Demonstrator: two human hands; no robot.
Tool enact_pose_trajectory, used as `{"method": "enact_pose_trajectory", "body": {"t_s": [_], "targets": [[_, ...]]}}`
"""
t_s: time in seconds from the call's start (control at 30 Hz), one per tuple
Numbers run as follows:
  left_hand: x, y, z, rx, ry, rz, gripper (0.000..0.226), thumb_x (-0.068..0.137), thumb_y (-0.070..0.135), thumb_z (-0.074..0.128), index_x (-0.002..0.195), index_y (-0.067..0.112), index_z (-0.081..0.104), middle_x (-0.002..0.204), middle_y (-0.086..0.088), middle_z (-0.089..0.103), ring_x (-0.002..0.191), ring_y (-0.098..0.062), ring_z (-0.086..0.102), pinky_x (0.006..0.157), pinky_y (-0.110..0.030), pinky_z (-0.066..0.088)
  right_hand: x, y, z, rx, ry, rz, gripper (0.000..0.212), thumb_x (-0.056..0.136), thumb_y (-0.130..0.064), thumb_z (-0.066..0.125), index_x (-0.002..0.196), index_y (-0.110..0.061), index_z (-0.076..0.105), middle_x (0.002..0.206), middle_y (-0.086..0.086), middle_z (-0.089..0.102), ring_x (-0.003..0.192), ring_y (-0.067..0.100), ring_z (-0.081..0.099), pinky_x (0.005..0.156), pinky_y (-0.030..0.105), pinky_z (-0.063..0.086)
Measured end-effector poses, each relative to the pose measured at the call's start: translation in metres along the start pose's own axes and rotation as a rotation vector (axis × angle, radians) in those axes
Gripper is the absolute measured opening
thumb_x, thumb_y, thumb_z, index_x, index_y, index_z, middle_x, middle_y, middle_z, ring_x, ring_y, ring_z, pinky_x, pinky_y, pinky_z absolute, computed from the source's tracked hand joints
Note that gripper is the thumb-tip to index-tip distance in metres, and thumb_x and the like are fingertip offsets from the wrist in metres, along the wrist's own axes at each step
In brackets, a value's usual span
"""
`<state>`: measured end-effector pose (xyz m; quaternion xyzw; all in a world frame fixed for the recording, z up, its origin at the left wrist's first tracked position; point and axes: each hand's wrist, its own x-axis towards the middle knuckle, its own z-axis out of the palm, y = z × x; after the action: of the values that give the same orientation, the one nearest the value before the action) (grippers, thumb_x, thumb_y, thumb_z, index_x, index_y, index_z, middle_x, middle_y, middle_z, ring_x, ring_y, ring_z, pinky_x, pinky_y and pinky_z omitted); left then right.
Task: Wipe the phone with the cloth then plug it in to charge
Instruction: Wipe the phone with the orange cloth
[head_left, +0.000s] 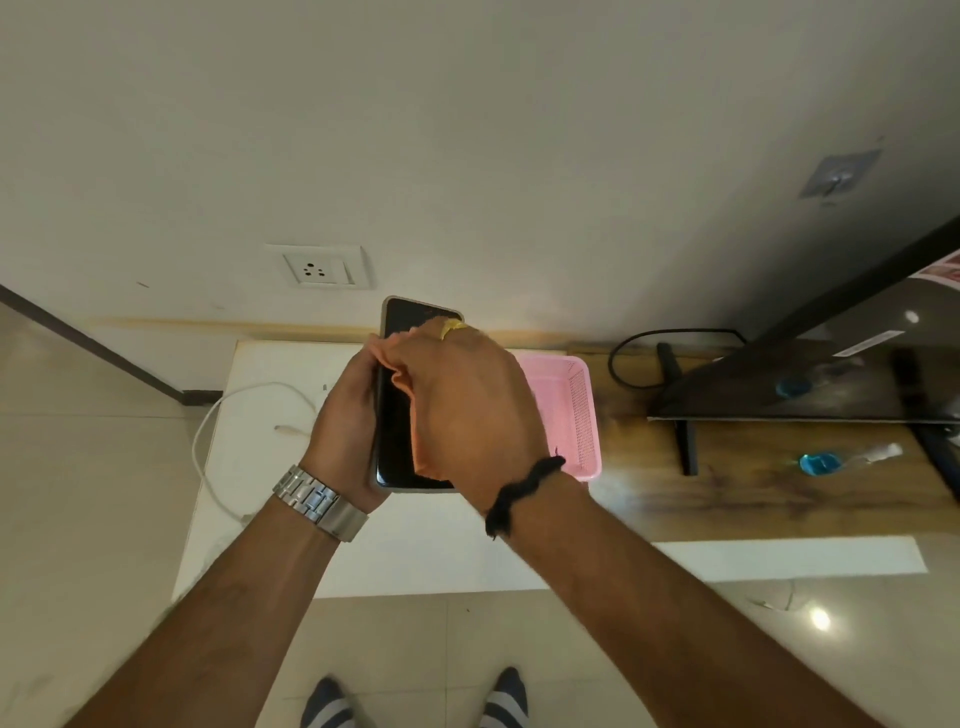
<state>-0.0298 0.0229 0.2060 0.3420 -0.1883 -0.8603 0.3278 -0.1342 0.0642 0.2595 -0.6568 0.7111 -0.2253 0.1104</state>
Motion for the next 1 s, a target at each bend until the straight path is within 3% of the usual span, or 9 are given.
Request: {"method": "enact_pose_trajectory", "body": {"t_s": [0.13, 0.23, 0.3, 0.43, 0.63, 0.77, 0.87, 0.93, 1.0], "targets": [[-0.001, -0.004, 0.001, 0.011, -0.008, -0.017, 0.047, 0.103, 0.052, 0.045, 0.11, 0.022, 0.081, 0.111, -0.009, 0.078, 0.094, -0.026, 0.078, 0.073, -0.038, 0.063, 0.027, 0.022, -0.017, -0.136, -0.002, 0.004, 0.047, 0.064, -0.02, 0.079, 0.11, -0.027, 0.073, 0.096, -0.003, 0.066, 0.086, 0.018, 0.064, 0.075, 0.025, 0.049], [0.002, 0.001, 0.001, 0.016, 0.011, -0.034, 0.053, 0.103, 0.059, 0.041, 0.113, 0.024, 0.08, 0.115, -0.011, 0.078, 0.099, -0.029, 0.078, 0.074, -0.04, 0.063, 0.032, 0.019, -0.014, -0.121, 0.043, 0.092, 0.027, 0.08, -0.025, 0.073, 0.105, -0.036, 0.071, 0.089, -0.008, 0.061, 0.079, 0.012, 0.059, 0.069, 0.018, 0.036], [0.004, 0.007, 0.0, 0.015, 0.012, -0.007, 0.058, 0.102, 0.063, 0.038, 0.117, 0.024, 0.08, 0.122, -0.01, 0.076, 0.11, -0.028, 0.075, 0.081, -0.042, 0.063, 0.016, 0.004, -0.005, 0.063, 0.058, 0.093, 0.012, 0.088, -0.032, 0.063, 0.096, -0.036, 0.07, 0.083, -0.01, 0.062, 0.076, 0.008, 0.059, 0.068, 0.019, 0.043], [0.004, 0.008, -0.001, 0.036, 0.001, -0.041, 0.059, 0.103, 0.062, 0.038, 0.117, 0.023, 0.08, 0.118, -0.01, 0.078, 0.102, -0.028, 0.077, 0.077, -0.04, 0.063, 0.025, 0.021, -0.015, -0.081, 0.021, -0.019, 0.037, 0.079, -0.026, 0.075, 0.116, -0.029, 0.072, 0.099, -0.003, 0.067, 0.091, 0.017, 0.063, 0.078, 0.022, 0.043], [0.004, 0.018, -0.004, 0.136, 0.056, -0.01, 0.067, 0.095, 0.072, 0.042, 0.136, 0.025, 0.067, 0.134, -0.013, 0.07, 0.116, -0.031, 0.071, 0.09, -0.043, 0.059, 0.002, 0.005, -0.01, -0.025, 0.065, -0.022, 0.019, 0.089, -0.018, 0.069, 0.106, -0.021, 0.077, 0.091, 0.003, 0.069, 0.083, 0.023, 0.066, 0.07, 0.031, 0.056], [0.004, 0.012, -0.001, 0.142, 0.012, -0.051, 0.063, 0.097, 0.069, 0.043, 0.136, 0.025, 0.067, 0.13, -0.012, 0.072, 0.106, -0.032, 0.074, 0.083, -0.046, 0.061, 0.031, 0.026, -0.022, -0.111, 0.016, -0.004, 0.032, 0.086, -0.021, 0.071, 0.119, -0.025, 0.072, 0.102, 0.001, 0.068, 0.094, 0.021, 0.065, 0.081, 0.028, 0.051], [0.008, 0.015, 0.001, 0.123, 0.028, -0.039, 0.063, 0.097, 0.068, 0.044, 0.133, 0.024, 0.069, 0.128, -0.014, 0.073, 0.105, -0.035, 0.075, 0.083, -0.05, 0.061, 0.039, 0.027, -0.024, -0.132, 0.109, 0.042, 0.026, 0.094, -0.014, 0.06, 0.114, -0.023, 0.075, 0.099, 0.002, 0.067, 0.089, 0.021, 0.063, 0.069, 0.027, 0.043], [0.009, 0.022, -0.001, 0.106, 0.05, -0.02, 0.064, 0.096, 0.07, 0.044, 0.133, 0.024, 0.07, 0.134, -0.014, 0.07, 0.116, -0.032, 0.071, 0.094, -0.049, 0.058, 0.018, 0.01, -0.015, -0.054, 0.07, -0.02, 0.024, 0.092, -0.014, 0.063, 0.111, -0.021, 0.076, 0.097, 0.004, 0.069, 0.087, 0.023, 0.063, 0.069, 0.03, 0.048], [0.009, 0.023, -0.001, 0.082, 0.056, -0.025, 0.063, 0.096, 0.07, 0.045, 0.13, 0.024, 0.072, 0.134, -0.012, 0.071, 0.115, -0.03, 0.072, 0.089, -0.045, 0.061, 0.006, 0.004, -0.013, -0.005, 0.005, -0.061, 0.021, 0.094, -0.022, 0.063, 0.112, -0.02, 0.075, 0.098, 0.003, 0.069, 0.088, 0.02, 0.063, 0.078, 0.033, 0.054]]}}
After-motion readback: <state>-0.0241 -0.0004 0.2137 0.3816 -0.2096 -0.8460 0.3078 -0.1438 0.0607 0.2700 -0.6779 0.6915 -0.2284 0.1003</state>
